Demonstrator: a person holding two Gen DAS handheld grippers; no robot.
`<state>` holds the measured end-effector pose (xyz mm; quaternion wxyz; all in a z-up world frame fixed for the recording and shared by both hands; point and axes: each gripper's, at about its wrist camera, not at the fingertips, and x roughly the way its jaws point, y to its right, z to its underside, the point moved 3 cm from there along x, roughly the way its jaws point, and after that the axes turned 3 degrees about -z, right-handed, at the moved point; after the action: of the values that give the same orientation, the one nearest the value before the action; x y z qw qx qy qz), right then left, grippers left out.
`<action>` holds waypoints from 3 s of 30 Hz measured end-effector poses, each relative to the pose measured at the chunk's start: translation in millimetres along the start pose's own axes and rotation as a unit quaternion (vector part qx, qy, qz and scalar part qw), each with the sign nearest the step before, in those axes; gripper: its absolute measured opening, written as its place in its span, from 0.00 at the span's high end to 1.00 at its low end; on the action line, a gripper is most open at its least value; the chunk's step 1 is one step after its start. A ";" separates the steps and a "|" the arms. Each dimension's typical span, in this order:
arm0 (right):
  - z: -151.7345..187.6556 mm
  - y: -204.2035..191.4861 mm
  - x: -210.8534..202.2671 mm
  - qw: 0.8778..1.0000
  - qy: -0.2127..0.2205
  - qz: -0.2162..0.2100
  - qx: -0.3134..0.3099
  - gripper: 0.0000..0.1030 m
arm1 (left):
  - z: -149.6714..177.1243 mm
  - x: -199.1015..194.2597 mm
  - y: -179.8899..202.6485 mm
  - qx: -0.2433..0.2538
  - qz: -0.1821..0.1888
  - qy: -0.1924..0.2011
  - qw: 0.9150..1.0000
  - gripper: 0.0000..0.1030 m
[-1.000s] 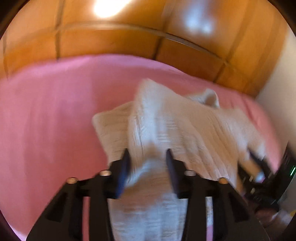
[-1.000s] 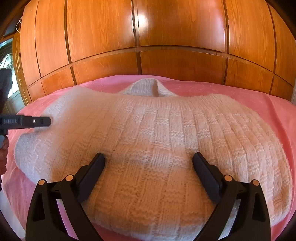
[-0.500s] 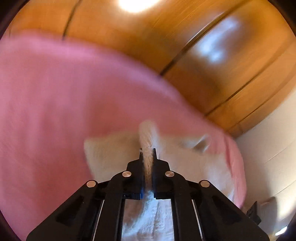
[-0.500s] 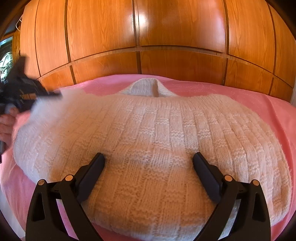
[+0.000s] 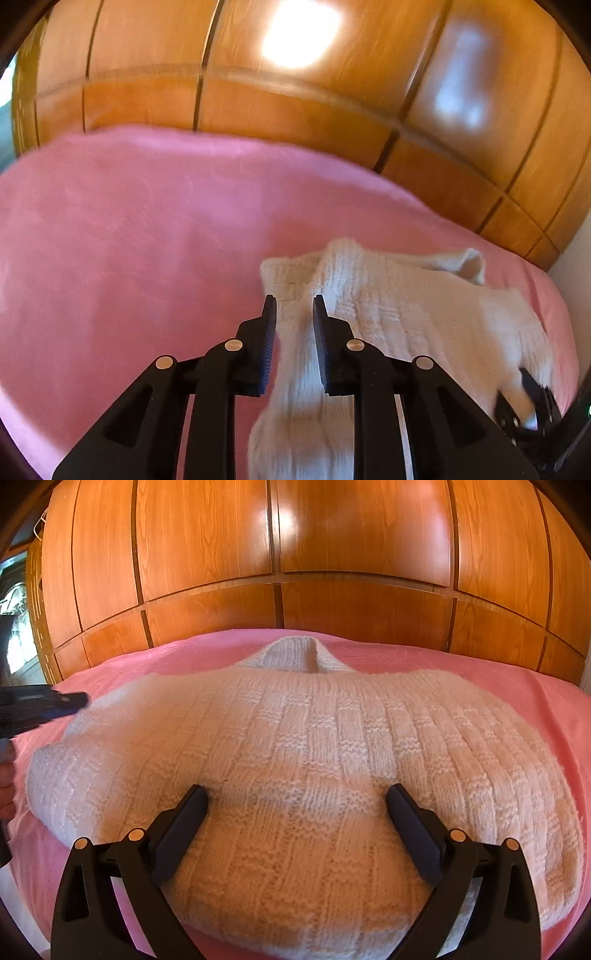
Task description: Fold small clothes
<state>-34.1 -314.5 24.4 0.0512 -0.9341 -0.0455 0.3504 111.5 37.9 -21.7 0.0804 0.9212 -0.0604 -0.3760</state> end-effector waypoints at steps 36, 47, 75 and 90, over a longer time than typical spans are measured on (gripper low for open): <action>-32.4 159.5 -62.0 0.985 -0.020 0.029 0.166 0.03 | 43.9 -29.5 111.0 0.094 -0.038 -0.024 0.995 0.57; -8.1 224.1 -20.9 0.964 -0.079 -0.017 0.255 0.02 | 53.3 -18.5 132.4 0.112 -0.025 -0.034 0.993 0.57; -21.0 159.0 -59.0 0.960 -0.120 -0.146 0.208 0.77 | 59.6 24.7 167.3 0.147 -0.012 -0.061 0.987 0.57; -110.6 22.0 -67.1 0.963 -0.080 -0.217 0.138 0.83 | 26.0 -5.3 88.1 0.005 0.148 -0.087 0.985 0.57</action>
<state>-10.5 -351.5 148.0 0.2508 -0.8547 -0.2018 0.4072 85.0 -50.2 -19.4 0.1249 0.8662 -0.2043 -0.4385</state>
